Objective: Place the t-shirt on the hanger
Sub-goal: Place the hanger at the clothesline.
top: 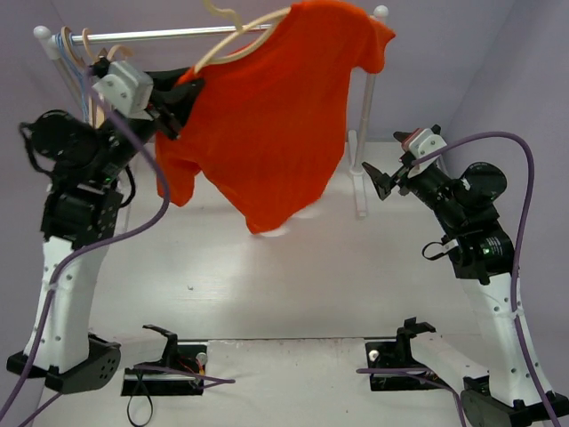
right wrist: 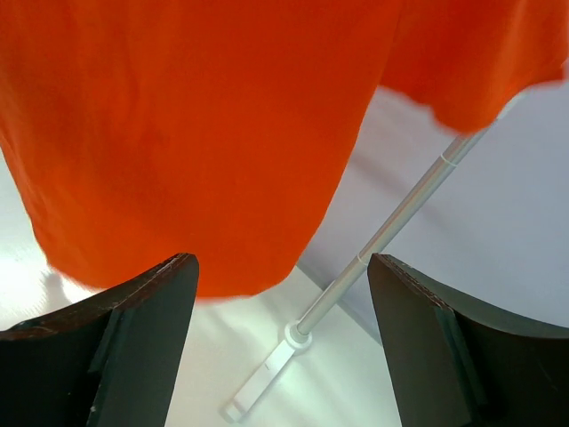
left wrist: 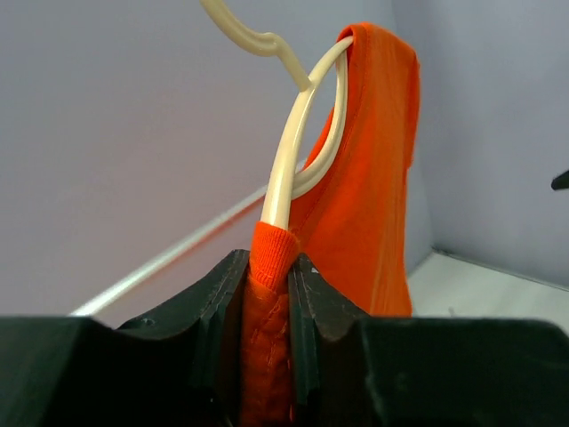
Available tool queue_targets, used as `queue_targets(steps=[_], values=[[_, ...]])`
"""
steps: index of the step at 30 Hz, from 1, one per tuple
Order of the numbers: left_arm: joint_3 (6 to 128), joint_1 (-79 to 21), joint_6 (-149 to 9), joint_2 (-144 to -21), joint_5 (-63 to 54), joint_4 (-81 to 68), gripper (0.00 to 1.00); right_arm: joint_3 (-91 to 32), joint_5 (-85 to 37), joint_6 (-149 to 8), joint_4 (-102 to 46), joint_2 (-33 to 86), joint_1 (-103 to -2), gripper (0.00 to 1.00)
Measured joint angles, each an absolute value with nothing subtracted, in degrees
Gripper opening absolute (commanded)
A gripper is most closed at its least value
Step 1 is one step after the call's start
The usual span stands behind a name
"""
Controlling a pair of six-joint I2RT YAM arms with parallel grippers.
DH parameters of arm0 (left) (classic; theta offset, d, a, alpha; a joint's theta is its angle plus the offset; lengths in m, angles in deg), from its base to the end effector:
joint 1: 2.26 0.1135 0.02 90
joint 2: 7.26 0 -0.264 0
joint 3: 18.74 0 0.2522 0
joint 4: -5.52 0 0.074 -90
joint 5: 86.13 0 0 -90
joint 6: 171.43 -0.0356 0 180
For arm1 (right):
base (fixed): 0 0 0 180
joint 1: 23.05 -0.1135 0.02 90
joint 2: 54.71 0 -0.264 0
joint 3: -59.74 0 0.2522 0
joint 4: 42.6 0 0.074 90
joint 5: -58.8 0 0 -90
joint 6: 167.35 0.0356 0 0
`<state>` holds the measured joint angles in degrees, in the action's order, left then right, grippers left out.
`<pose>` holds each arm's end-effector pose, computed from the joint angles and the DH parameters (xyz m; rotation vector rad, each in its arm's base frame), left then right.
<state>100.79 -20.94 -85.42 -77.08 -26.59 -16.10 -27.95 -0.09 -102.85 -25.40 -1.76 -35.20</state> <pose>0.1689 -0.0761 0.6030 0.6822 0.9476 -0.5137 0.1602 0.0533 0.4994 -0.8363 1.0099 0.1444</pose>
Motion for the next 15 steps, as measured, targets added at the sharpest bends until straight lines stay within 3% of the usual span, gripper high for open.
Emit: queue_targets(steps=[5,15], values=[[106.8,-21.0,-93.2,-73.1,-23.9,-23.3,0.00,-27.3,-0.4,-101.7,-26.5,-2.5,-35.2,0.80],[100.4,-21.1,-99.5,-72.1,-5.2,-38.5,0.00,-24.8,-0.4,-99.4,-27.1,-2.8,-35.2,0.79]])
